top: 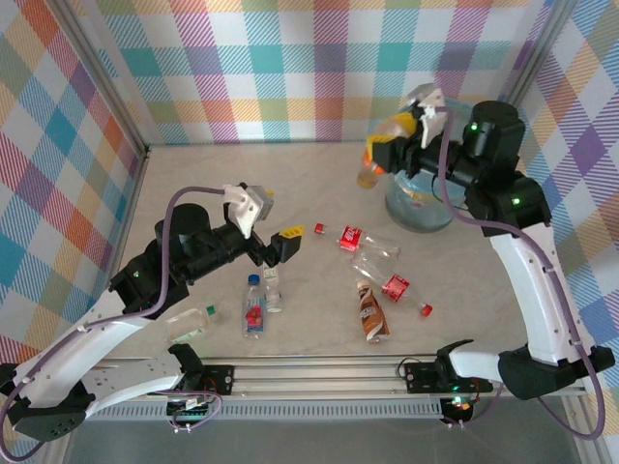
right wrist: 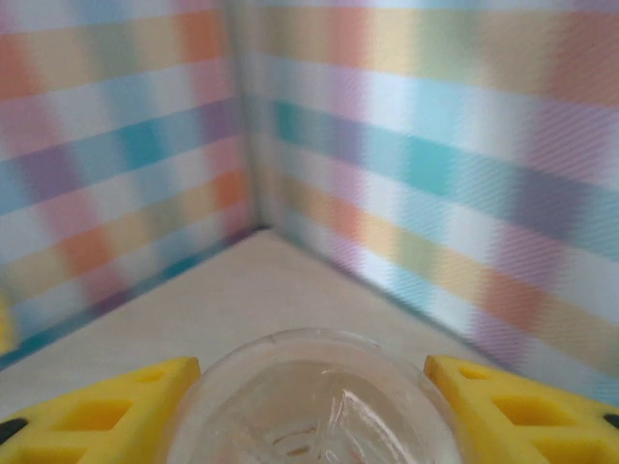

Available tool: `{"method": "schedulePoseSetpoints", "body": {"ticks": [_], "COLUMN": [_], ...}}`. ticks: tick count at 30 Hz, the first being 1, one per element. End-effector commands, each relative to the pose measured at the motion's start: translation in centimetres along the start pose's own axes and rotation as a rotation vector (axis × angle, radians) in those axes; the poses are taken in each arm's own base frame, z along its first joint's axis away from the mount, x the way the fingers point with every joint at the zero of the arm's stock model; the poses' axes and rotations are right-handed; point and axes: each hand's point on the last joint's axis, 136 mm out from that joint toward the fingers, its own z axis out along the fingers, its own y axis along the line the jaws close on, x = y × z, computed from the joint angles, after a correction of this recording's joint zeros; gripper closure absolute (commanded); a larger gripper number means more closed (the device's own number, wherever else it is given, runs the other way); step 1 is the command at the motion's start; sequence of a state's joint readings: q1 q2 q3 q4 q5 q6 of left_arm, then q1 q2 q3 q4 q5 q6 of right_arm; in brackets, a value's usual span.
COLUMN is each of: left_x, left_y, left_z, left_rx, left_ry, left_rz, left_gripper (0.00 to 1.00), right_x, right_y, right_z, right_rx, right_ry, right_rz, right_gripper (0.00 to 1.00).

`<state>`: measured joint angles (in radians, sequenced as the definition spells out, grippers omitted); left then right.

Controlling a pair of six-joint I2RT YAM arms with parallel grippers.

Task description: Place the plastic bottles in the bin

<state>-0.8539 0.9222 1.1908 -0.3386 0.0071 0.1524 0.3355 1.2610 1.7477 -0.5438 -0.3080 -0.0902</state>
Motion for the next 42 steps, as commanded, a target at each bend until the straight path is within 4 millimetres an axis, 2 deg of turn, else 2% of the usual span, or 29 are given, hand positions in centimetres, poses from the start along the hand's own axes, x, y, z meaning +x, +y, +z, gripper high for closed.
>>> {"method": "schedulePoseSetpoints", "body": {"ticks": [1,4,7,11,16,22,25,28,34,42], "left_x": [-0.6,-0.2,0.2,0.6,2.1,3.4,3.5,3.7,4.0,4.4], "left_y": [-0.1,-0.3,-0.5,-0.5,-0.2,0.2,0.3,0.3,0.5,0.5], "left_z": [0.1,0.9,1.9,3.0,3.9,4.7,5.0,5.3,5.5,5.6], "left_rx": [0.014,0.027,0.035,0.036,0.009,-0.017,-0.027,-0.028,-0.036,-0.036], "left_ry": [0.005,0.031,0.065,0.092,0.145,0.179,0.189,0.202,0.215,0.232], "left_rz": [-0.065,-0.097,-0.128,-0.164,-0.182,-0.196,-0.199,-0.197,-0.191,-0.185], "left_gripper": [0.1,0.1,0.11,0.11,0.11,0.11,0.11,0.11,0.11,0.11], "right_x": [-1.4,-1.2,-0.3,1.5,4.3,8.0,8.9,9.5,12.7,16.7], "right_y": [-7.1,-9.6,-11.4,-14.1,-16.3,-17.7,-17.7,-18.0,-18.9,-20.4], "right_z": [-2.0,-1.5,0.2,2.5,5.6,8.6,9.6,9.9,10.5,12.3], "right_rx": [0.388,0.497,0.548,0.633,0.673,0.686,0.683,0.708,0.752,0.771], "right_ry": [-0.012,0.023,0.062,0.1,0.144,0.152,0.118,0.088,0.134,0.174], "right_rz": [-0.04,-0.068,-0.073,-0.048,-0.026,0.041,0.033,0.067,0.131,0.184], "right_gripper": [0.67,0.67,0.68,0.63,0.65,0.64,0.62,0.61,0.61,0.56]}}
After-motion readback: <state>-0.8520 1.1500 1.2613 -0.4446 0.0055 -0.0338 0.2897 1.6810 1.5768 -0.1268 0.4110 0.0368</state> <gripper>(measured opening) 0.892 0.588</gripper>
